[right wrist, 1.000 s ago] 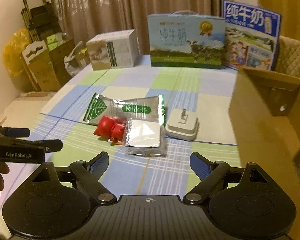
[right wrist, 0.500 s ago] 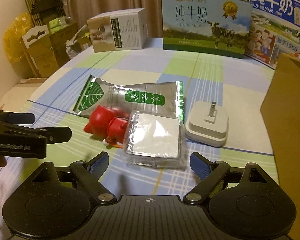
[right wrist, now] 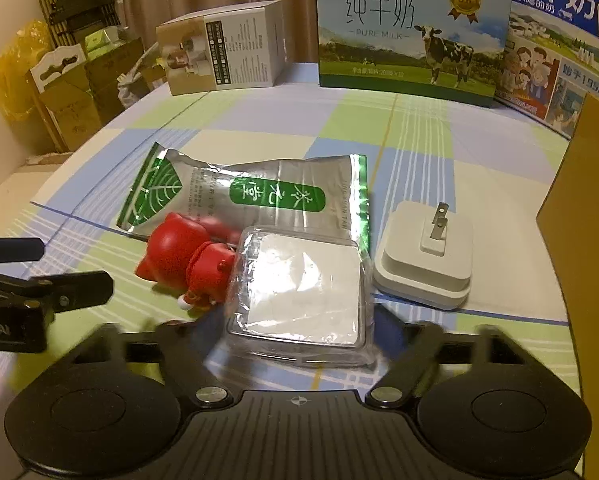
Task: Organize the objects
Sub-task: 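Close the left tool on the red cat toy while the right tool grasps the tissue pack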
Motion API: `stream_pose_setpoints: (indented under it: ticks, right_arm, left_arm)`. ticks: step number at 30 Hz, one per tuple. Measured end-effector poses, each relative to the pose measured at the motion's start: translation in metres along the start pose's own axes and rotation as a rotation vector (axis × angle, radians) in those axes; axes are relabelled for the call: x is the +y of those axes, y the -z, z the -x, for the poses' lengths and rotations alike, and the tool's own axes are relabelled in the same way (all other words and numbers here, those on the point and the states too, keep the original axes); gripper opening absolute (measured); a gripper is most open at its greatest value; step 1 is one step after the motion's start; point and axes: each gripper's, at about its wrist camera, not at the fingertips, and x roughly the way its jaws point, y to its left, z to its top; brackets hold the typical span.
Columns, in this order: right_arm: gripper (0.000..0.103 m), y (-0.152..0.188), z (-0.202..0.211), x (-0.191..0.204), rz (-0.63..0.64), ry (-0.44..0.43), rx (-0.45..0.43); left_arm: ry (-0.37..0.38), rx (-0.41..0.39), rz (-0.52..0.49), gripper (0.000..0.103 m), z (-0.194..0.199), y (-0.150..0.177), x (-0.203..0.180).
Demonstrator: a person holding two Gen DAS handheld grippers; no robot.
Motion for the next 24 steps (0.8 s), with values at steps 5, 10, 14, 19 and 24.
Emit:
stream_pose_setpoints:
  ticks: [5,10,14,19,24]
  right_arm:
    - [0.066,-0.001,0.011,-0.003,0.013,0.026,0.011]
    - [0.066,0.002,0.036,-0.014,0.021,0.050,0.010]
    - [0.066,0.006,0.052,-0.027,-0.009,0.079,0.007]
    - [0.066,0.010,0.058,-0.048,-0.075,0.107,0.015]
    - [0.066,0.010,0.059,-0.060,-0.114,0.112,0.013]
  left_arm:
    - [0.039,-0.010,-0.002,0.102,0.000,-0.001,-0.006]
    - [0.078,-0.023,-0.036,0.102,-0.005,-0.004,-0.021]
    - [0.102,-0.037,-0.079,0.102,-0.014,-0.008,-0.038]
    - [0.102,-0.051,-0.141,0.094,-0.028,-0.013,-0.058]
    - [0.091,-0.054,-0.172,0.085,-0.039,-0.014,-0.068]
